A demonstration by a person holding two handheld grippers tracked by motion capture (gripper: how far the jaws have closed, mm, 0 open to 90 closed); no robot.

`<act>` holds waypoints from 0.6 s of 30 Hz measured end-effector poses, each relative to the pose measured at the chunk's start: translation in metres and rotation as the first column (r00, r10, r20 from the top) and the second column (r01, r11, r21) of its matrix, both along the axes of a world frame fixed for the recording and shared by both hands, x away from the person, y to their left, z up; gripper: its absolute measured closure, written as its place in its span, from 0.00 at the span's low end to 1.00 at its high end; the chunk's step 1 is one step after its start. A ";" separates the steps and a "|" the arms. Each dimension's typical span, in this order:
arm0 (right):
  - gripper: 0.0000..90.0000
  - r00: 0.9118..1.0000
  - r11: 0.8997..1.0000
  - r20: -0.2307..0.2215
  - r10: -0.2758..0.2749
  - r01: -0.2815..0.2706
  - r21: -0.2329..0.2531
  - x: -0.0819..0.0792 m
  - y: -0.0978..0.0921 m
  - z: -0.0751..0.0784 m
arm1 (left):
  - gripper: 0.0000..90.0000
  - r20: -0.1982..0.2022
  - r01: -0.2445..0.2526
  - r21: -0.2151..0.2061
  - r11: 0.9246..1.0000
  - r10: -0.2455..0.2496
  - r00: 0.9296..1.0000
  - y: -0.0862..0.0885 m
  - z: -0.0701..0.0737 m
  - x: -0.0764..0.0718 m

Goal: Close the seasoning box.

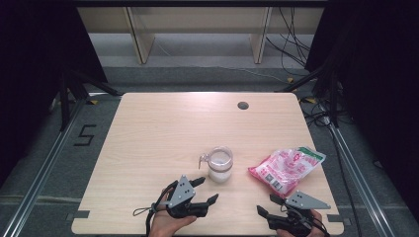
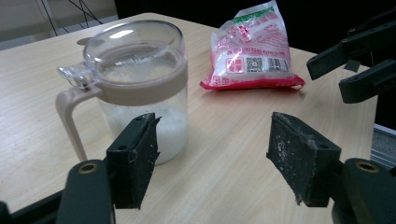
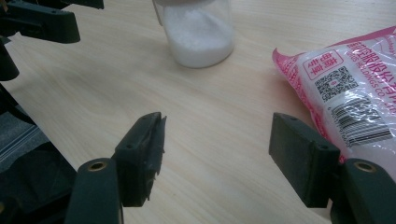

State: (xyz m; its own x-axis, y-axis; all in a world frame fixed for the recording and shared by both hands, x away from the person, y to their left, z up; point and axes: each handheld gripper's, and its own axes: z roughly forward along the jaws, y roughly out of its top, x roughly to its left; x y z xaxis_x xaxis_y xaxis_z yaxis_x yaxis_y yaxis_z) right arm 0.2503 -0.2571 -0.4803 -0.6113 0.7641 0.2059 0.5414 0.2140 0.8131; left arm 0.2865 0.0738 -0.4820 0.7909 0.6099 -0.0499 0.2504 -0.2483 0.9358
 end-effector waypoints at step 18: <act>0.38 0.999 0.999 -0.008 0.034 -0.034 -0.014 -0.009 -0.001 -0.006 | 0.32 -0.016 0.012 0.022 1.000 -0.012 1.000 -0.004 -0.018 -0.013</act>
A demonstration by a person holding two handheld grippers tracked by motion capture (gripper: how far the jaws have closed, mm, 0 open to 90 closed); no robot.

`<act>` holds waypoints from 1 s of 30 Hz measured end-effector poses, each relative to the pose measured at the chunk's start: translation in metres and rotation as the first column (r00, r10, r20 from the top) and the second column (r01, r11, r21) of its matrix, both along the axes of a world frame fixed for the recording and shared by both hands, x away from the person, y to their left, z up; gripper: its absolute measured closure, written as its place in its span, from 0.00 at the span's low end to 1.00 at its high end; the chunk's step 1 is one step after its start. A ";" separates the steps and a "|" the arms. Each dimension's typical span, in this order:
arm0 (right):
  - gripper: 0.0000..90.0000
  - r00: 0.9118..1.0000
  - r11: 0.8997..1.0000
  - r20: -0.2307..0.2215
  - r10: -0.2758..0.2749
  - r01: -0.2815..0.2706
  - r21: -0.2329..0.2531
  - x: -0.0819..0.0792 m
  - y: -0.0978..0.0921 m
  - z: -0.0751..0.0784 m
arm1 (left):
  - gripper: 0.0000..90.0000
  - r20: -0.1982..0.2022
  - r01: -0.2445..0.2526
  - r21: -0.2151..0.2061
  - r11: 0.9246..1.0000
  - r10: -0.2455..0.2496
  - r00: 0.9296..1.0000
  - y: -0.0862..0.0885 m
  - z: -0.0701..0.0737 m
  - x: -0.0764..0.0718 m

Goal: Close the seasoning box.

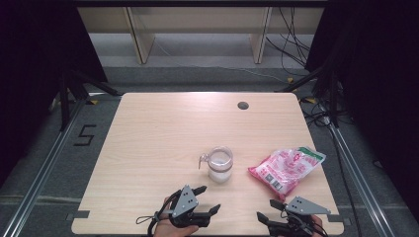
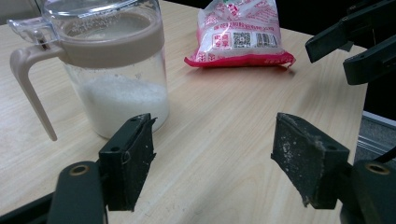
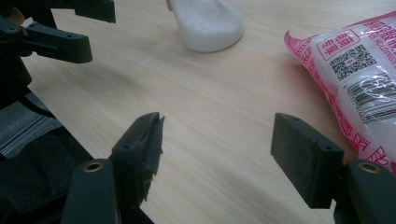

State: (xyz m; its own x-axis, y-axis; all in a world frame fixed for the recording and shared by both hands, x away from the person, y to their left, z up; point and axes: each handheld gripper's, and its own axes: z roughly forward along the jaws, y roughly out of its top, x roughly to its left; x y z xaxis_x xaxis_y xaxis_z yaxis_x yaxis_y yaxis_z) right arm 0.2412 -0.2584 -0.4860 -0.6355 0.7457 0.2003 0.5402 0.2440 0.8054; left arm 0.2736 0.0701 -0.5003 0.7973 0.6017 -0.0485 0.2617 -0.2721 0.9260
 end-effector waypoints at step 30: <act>0.36 0.999 0.999 -0.045 0.017 -0.019 -0.051 -0.020 -0.003 -0.008 | 0.31 -0.022 -0.020 0.021 1.000 0.021 1.000 0.003 -0.018 -0.023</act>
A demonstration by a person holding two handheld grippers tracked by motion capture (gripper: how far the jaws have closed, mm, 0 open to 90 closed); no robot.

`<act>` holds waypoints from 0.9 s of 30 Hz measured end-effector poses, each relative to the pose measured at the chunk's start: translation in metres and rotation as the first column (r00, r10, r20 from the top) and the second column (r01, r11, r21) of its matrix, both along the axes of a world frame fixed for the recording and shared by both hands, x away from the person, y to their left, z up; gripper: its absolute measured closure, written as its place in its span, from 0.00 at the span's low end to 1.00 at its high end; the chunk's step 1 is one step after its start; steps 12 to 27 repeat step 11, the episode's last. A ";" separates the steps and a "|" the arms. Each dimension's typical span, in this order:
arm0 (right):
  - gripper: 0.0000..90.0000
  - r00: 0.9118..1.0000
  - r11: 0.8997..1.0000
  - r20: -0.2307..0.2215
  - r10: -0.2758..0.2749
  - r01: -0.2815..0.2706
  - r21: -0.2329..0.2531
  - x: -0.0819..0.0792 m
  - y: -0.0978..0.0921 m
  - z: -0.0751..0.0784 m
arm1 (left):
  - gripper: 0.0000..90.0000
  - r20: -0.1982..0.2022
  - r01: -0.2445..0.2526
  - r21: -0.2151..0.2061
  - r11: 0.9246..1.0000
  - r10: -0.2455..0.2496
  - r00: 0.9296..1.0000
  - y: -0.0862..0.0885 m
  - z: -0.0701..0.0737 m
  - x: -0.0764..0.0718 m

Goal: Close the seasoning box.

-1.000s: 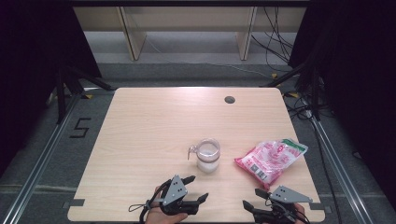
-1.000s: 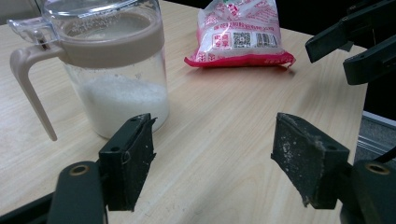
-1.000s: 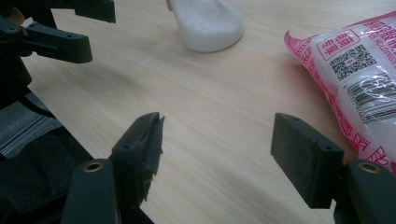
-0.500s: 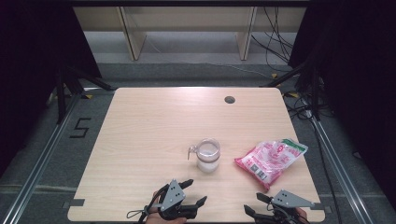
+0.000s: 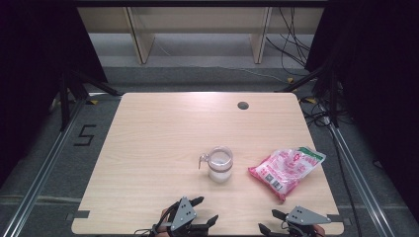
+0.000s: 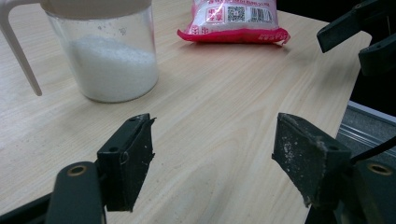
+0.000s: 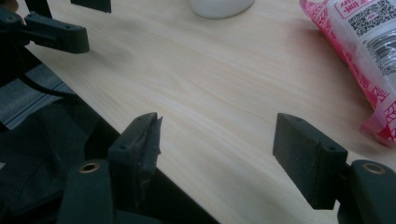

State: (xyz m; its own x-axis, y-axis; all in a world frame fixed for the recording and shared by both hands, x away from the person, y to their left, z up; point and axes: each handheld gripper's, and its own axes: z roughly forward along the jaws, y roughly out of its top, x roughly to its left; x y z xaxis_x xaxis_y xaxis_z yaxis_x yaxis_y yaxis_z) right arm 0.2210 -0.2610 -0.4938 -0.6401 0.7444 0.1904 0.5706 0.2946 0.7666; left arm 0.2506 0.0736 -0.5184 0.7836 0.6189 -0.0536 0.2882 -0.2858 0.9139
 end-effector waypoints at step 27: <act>0.36 1.000 1.000 0.000 -0.001 0.001 -0.029 0.002 0.002 -0.003 | 0.31 -0.018 -0.001 -0.001 1.000 0.001 1.000 0.004 -0.003 0.002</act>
